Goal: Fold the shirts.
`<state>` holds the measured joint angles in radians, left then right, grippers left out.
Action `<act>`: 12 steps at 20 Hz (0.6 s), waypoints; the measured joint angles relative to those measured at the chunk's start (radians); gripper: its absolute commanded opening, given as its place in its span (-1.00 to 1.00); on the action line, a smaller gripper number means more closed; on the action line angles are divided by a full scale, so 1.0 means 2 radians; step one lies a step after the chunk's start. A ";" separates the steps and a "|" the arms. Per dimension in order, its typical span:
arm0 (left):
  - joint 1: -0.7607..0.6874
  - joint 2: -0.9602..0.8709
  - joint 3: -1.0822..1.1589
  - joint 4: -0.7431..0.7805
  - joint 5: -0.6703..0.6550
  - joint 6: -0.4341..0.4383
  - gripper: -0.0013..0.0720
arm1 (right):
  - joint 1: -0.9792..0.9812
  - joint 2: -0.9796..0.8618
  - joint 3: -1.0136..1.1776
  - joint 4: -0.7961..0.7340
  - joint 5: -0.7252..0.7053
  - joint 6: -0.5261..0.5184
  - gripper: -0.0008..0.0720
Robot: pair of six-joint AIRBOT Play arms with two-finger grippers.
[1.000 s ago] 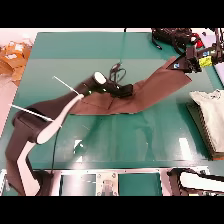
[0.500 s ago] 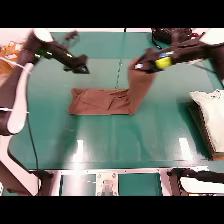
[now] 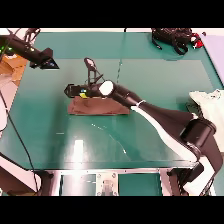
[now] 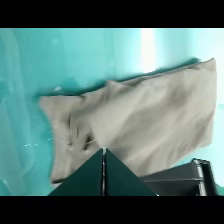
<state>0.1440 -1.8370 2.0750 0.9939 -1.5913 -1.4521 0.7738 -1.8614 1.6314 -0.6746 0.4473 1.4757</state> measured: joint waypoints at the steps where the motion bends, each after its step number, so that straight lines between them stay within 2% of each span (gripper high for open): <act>1: 0.005 0.000 0.000 0.000 -0.001 0.003 -0.90 | -0.001 -0.004 0.003 -0.007 -0.003 -0.003 0.56; 4: 0.010 0.000 0.000 -0.001 -0.005 0.012 -0.90 | -0.042 0.009 0.007 -0.032 0.043 -0.006 0.56; 12: 0.015 0.000 0.000 -0.001 -0.008 0.019 -0.90 | -0.274 0.063 -0.011 -0.061 0.285 -0.002 0.56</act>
<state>0.1734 -1.8362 2.0754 0.9928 -1.6081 -1.4147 0.2268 -1.7355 1.6093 -0.7967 1.0180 1.4723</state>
